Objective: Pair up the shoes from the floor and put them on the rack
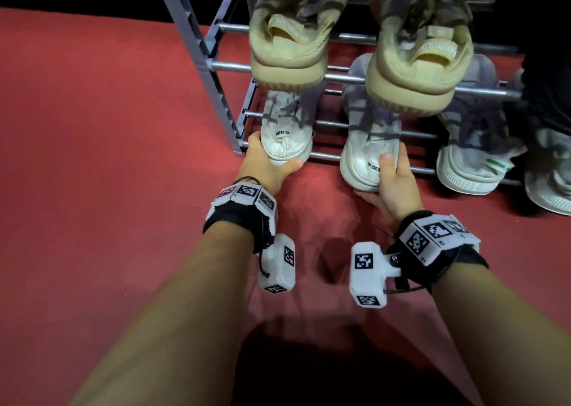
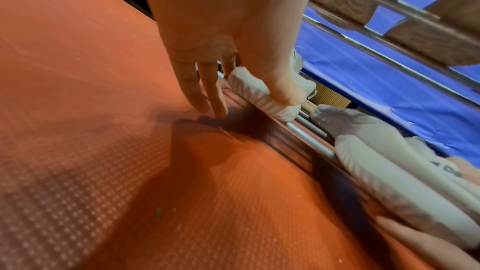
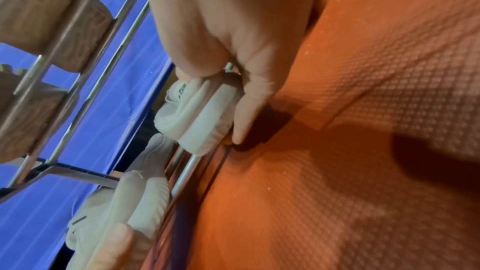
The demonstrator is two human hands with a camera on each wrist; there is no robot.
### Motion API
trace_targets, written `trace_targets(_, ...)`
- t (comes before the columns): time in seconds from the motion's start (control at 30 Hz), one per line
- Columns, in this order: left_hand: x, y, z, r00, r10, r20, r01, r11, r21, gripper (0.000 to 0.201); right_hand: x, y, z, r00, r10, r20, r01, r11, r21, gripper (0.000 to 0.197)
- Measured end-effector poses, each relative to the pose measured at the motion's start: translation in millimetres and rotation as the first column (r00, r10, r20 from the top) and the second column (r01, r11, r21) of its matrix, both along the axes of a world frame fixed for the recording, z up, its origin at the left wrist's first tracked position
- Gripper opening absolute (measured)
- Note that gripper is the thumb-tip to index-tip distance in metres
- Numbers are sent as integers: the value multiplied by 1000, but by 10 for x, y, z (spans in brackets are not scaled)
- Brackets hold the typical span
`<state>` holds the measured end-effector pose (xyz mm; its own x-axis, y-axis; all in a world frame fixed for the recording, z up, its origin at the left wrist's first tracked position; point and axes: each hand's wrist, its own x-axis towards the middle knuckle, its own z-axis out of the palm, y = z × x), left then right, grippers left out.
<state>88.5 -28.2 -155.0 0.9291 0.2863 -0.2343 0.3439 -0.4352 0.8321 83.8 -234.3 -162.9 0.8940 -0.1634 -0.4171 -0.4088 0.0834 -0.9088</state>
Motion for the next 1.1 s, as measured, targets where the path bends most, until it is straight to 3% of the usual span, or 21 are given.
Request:
trace_targets(0.47,47,-2,77,995,-52,-89,67,982,178,82,198,-42,42,991,30,-127,-38,997,-64,54)
trace_targets(0.67,-13,-13,-11,999,-38,-28,40,994,105,83,260,-27,14,985,23,-173,-31,998,-46,56)
trace_targets(0.87,-106,40,-23,994,-110,-26,112,989,99,96,211,-112,148,971,7,-241,9,998,65,64)
trace_targets(0.93,-136,27,12,995,-90,-50,96,987,132,87,111,-161,185,963,45,-264,-30,998,60,60)
trace_targets(1.1,-172,-87,204,976,17,-217,46,958,284,50,-15,-283,220,975,69,-212,-122,961,-249,43)
